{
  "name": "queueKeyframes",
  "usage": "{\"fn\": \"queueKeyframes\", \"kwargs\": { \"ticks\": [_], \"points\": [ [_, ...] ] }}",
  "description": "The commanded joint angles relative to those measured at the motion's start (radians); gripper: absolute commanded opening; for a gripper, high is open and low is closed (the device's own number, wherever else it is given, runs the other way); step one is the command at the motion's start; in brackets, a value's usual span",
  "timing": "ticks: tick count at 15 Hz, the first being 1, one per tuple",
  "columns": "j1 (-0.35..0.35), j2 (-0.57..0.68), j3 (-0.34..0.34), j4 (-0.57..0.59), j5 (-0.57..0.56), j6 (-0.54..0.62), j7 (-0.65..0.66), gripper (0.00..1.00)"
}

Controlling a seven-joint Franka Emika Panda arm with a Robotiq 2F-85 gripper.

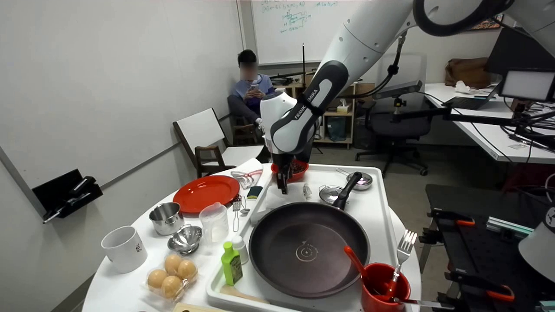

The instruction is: Wipe the pan with the white cloth

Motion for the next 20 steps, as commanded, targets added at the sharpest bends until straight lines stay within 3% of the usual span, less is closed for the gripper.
{"fn": "queueKeyframes", "kwargs": {
  "ticks": [1,4,5,7,12,14,15,20],
  "points": [
    [0.005,0.075,-0.007,0.086,-0.018,-0.036,0.009,1.0],
    [0.005,0.103,-0.004,0.108,-0.016,-0.046,0.007,0.73],
    [0.005,0.11,-0.003,0.115,-0.015,-0.05,0.007,0.68],
    [0.002,0.12,0.0,0.133,-0.009,-0.068,0.01,0.43],
    [0.004,0.124,-0.001,0.153,-0.01,-0.096,0.016,0.07],
    [0.006,0.116,-0.001,0.149,-0.006,-0.101,0.025,0.04],
    [0.006,0.111,0.0,0.147,-0.004,-0.103,0.031,0.09],
    [0.004,0.019,0.017,0.078,0.022,-0.097,0.059,0.09]
  ]
}}
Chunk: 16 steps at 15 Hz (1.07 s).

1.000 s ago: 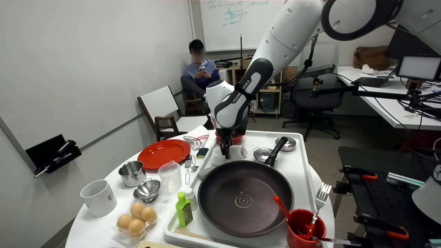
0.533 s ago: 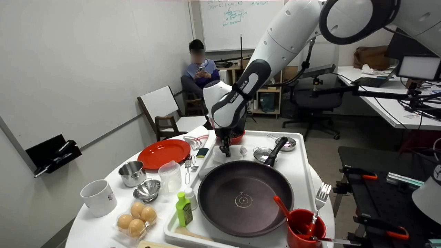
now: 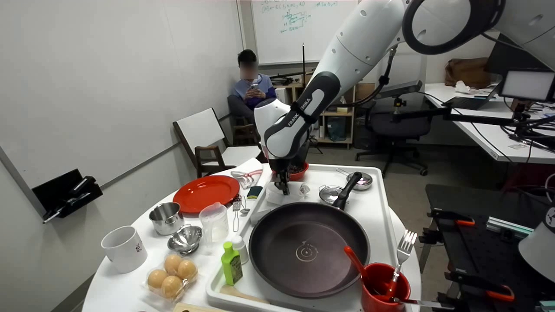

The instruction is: Wipe the pan with the white cloth

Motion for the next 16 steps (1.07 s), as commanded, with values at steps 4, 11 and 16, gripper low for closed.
{"fn": "queueKeyframes", "kwargs": {
  "ticks": [4,11,16],
  "points": [
    [0.008,-0.18,0.038,-0.12,0.04,0.005,0.033,0.09],
    [0.038,-0.413,0.081,-0.335,0.038,0.017,0.009,0.09],
    [0.087,-0.511,0.099,-0.509,0.032,0.056,0.046,0.09]
  ]
}}
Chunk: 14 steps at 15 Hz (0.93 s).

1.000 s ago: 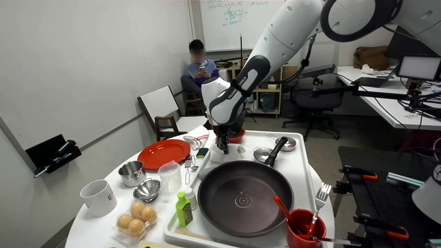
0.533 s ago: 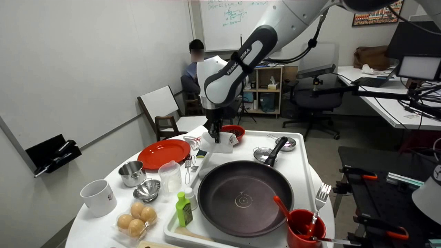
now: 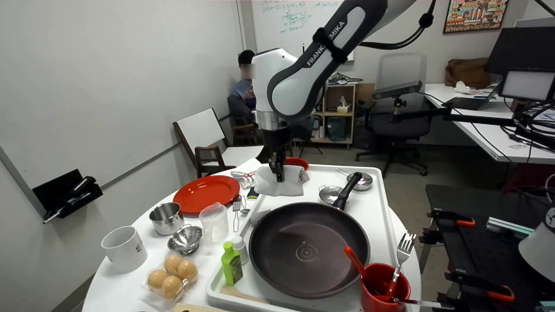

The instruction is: Wipe the pan with the white cloth

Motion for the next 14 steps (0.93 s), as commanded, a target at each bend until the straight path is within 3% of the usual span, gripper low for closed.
{"fn": "queueKeyframes", "kwargs": {
  "ticks": [1,6,14],
  "points": [
    [0.038,-0.091,0.001,-0.157,0.004,0.049,0.025,0.09],
    [0.088,-0.101,0.012,-0.285,-0.006,0.139,0.046,0.09],
    [0.147,0.02,0.006,-0.37,-0.008,0.555,0.112,0.09]
  ]
}}
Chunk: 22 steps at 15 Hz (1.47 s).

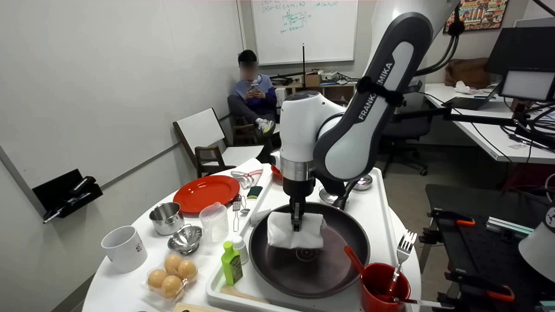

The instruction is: Wipe the pan with the white cloth

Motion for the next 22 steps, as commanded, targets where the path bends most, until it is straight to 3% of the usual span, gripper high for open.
{"fn": "queueKeyframes", "kwargs": {
  "ticks": [1,6,15,22],
  "points": [
    [0.025,0.066,-0.027,-0.006,-0.004,0.194,0.049,0.09],
    [0.044,0.15,-0.085,0.033,0.022,0.328,0.091,0.09],
    [0.031,0.119,-0.151,0.034,0.033,0.266,0.107,0.09],
    [0.074,0.128,-0.219,0.017,-0.001,0.234,0.102,0.1]
  ]
}}
